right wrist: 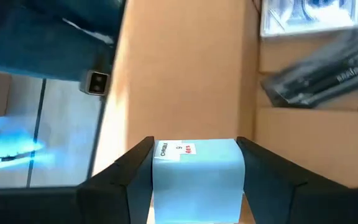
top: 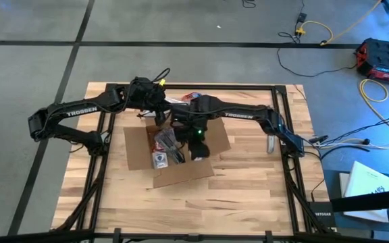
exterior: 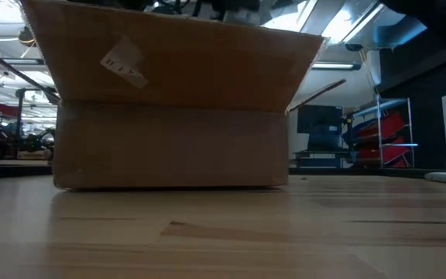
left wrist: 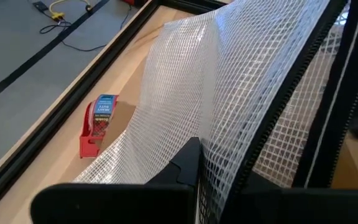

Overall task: Unpack boxes
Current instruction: Put the white adapter into the transparent zip bag

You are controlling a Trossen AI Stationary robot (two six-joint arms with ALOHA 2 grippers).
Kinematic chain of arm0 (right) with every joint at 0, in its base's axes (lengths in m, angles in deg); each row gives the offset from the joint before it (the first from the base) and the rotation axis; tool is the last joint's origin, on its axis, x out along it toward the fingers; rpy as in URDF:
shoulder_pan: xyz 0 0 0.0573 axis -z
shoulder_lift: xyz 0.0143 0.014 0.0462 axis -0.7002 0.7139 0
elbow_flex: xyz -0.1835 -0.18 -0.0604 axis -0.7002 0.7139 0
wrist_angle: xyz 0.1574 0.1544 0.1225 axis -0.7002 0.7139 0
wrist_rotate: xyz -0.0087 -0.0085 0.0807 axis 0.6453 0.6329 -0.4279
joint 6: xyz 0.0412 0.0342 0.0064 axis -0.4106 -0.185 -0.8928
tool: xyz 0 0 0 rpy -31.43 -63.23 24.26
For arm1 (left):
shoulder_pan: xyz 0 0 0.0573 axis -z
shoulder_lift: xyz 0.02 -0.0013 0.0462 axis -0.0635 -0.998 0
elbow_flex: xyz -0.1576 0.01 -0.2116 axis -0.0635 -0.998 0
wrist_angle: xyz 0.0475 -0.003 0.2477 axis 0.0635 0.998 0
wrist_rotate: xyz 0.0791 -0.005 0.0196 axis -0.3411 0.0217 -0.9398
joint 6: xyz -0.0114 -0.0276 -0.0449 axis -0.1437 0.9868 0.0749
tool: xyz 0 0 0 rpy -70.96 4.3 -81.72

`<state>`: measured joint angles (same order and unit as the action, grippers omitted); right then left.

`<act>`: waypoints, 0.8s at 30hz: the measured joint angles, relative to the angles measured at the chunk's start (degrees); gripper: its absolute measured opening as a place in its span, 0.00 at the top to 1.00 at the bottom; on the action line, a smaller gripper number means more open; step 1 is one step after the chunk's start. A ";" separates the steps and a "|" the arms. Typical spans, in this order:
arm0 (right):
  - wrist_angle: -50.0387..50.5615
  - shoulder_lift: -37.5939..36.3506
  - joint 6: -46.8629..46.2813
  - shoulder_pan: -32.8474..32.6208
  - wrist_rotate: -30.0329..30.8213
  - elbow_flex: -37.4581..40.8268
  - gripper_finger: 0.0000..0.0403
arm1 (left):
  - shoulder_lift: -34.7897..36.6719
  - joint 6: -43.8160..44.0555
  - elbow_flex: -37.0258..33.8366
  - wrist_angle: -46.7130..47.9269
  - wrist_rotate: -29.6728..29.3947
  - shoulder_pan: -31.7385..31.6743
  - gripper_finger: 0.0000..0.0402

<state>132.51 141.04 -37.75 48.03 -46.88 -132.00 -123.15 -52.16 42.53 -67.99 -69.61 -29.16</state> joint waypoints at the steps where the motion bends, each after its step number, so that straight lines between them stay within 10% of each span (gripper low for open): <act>1: 0.09 -0.76 -0.49 -0.42 -0.17 -0.04 0.54 | 0.00 0.00 0.00 0.02 0.02 0.00 1.00; 13: -2.96 -8.34 -8.79 -2.87 0.55 -0.22 0.54 | 0.02 -0.21 0.00 -0.26 5.09 -0.04 1.00; 24: -50.31 -11.56 -20.37 -3.16 10.64 -0.26 0.55 | 0.02 1.83 0.00 -5.49 7.78 -0.02 1.00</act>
<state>82.21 129.47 -58.11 44.87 -36.23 -132.26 -123.13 -50.32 42.53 -73.47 -61.83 -29.18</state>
